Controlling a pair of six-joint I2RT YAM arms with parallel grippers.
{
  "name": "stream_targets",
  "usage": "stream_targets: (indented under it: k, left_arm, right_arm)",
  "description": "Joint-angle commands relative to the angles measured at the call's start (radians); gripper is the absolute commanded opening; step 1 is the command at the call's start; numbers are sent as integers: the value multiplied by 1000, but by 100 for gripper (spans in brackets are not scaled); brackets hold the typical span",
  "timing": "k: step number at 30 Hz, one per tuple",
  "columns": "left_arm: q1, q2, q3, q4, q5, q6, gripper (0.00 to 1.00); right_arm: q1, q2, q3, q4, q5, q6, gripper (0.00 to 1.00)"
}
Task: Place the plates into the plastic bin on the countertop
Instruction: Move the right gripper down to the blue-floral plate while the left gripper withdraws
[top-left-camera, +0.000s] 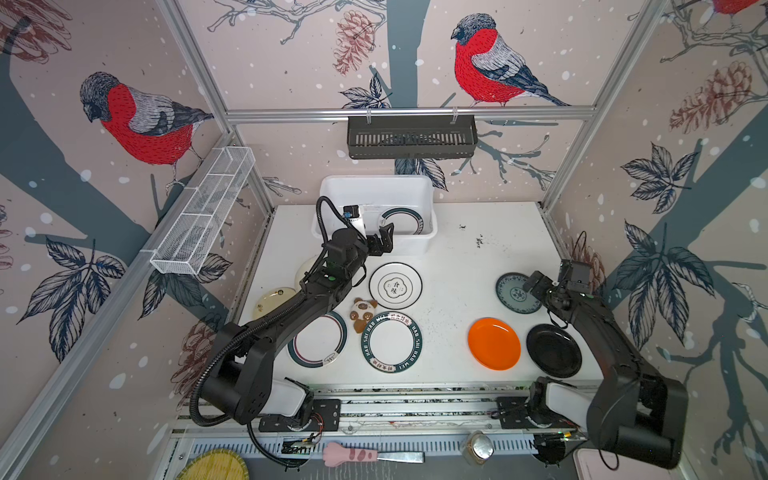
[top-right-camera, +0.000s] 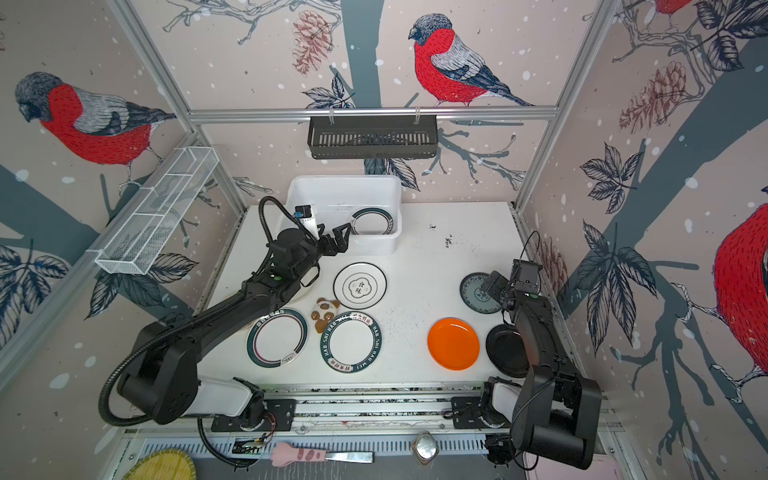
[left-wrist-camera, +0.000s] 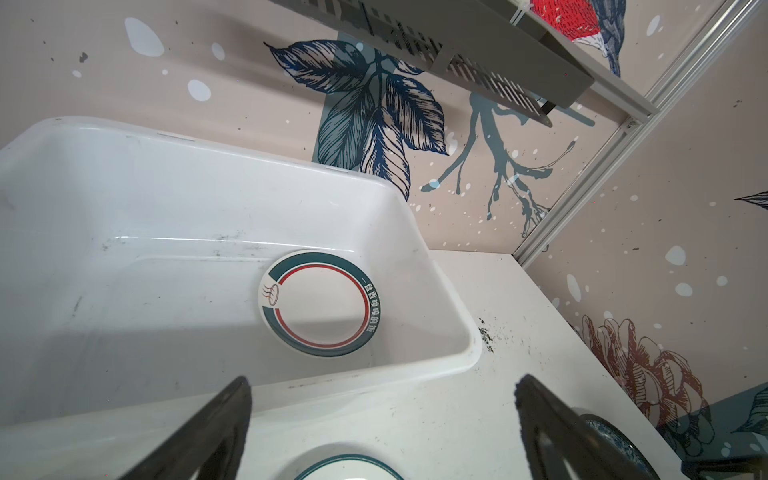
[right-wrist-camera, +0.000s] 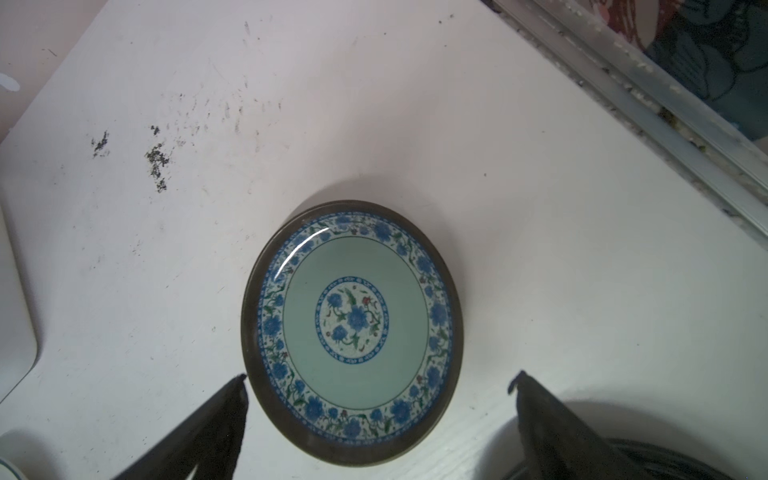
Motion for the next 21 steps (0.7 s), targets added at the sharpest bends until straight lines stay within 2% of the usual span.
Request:
stream_targets:
  k: [1, 4, 7, 13, 16, 21]
  left_arm:
    - [-4, -15, -20, 45, 51, -6, 98]
    - [-7, -24, -44, 66, 61, -26, 98]
    - [-10, -25, -44, 68, 71, -27, 98]
    - [-10, -27, -34, 69, 122, -38, 98]
    - [-12, -31, -39, 77, 139, -47, 98]
    - [-12, -40, -47, 65, 109, -52, 98]
  right_arm:
    - [-59, -4, -19, 35, -57, -55, 99]
    - [-130, -13, -38, 59, -129, -83, 98]
    - [-188, -28, -71, 121, -248, -111, 97]
    - [-270, 56, -68, 153, -471, -109, 86]
    - [-281, 82, -61, 157, -468, -109, 80]
    - [-277, 126, -67, 171, -436, -99, 78]
